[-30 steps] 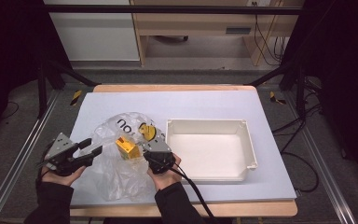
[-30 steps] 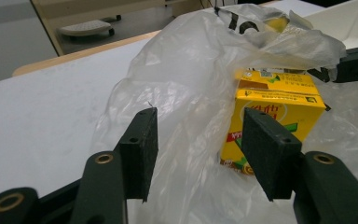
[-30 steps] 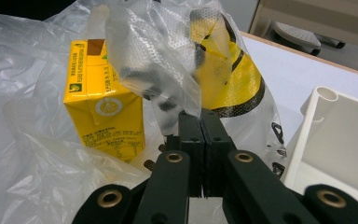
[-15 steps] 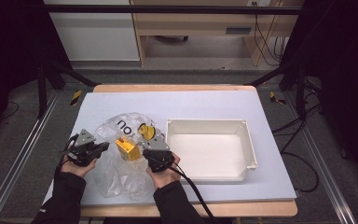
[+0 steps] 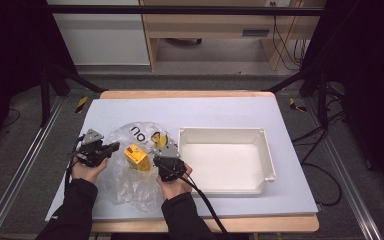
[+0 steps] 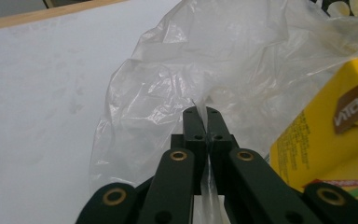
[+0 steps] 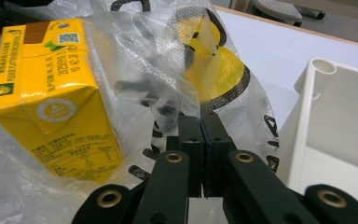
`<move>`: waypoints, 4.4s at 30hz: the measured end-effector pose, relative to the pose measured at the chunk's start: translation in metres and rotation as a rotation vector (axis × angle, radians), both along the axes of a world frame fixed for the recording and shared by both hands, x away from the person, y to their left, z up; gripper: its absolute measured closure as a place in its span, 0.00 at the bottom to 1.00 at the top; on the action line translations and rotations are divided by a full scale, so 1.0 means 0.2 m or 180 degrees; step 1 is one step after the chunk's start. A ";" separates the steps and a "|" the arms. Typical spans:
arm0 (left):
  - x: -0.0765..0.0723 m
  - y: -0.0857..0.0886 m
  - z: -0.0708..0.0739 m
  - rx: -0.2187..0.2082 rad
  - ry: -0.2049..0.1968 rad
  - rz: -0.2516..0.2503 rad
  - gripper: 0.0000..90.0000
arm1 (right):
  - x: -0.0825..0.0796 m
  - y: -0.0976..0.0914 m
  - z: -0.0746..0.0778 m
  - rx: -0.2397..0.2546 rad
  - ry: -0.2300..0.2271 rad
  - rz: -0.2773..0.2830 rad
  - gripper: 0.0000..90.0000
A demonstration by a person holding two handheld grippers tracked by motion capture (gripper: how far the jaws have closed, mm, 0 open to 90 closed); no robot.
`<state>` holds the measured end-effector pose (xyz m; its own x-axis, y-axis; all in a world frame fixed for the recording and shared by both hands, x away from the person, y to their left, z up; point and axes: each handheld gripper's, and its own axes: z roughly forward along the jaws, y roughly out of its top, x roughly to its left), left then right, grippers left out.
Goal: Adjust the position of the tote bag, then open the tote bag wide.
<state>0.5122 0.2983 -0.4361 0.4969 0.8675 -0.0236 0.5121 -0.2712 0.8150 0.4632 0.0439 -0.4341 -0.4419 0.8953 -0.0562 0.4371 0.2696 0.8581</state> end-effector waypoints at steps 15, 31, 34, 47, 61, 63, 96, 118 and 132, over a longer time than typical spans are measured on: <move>0.05 -0.03 -0.13 0.0288 0.0468 0.0060 1.00 | -0.01 0.04 -0.02 -0.0147 0.0219 -0.0010 0.99; -0.03 0.07 -0.03 -0.0077 0.0243 0.0112 0.76 | -0.08 0.01 0.01 0.0067 0.0035 0.0331 0.74; -0.10 0.12 0.03 -0.0203 0.0107 0.0131 0.72 | -0.13 -0.02 0.07 0.0201 -0.0069 0.0434 0.71; -0.42 0.17 0.06 -0.0329 -0.0018 0.0076 0.66 | -0.31 -0.08 0.03 0.0383 0.0106 0.0998 0.75; -0.43 0.13 -0.12 -0.0018 0.0137 0.0075 0.72 | -0.30 -0.01 -0.30 0.0093 0.0286 0.0950 0.78; -0.42 0.14 -0.13 0.0016 0.0158 0.0091 0.72 | -0.30 -0.01 -0.31 0.0068 0.0273 0.0945 0.78; -0.46 0.18 -0.08 -0.0160 -0.0186 0.0087 0.60 | -0.24 -0.10 0.17 0.0416 -0.0254 0.0987 0.59; -0.47 0.19 -0.07 -0.0151 -0.0164 0.0104 0.61 | -0.07 0.00 0.29 0.0309 -0.0200 0.1021 0.56; -0.45 0.19 -0.08 -0.0137 -0.0145 0.0097 0.62 | 0.00 0.13 0.29 0.0167 -0.0083 0.1104 0.55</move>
<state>0.4215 0.3372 -0.4523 0.4716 0.8809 -0.0392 0.4819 -0.2202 0.8481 0.4622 0.0705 -0.3767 -0.7192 0.6942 -0.0293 0.3050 0.3533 0.8844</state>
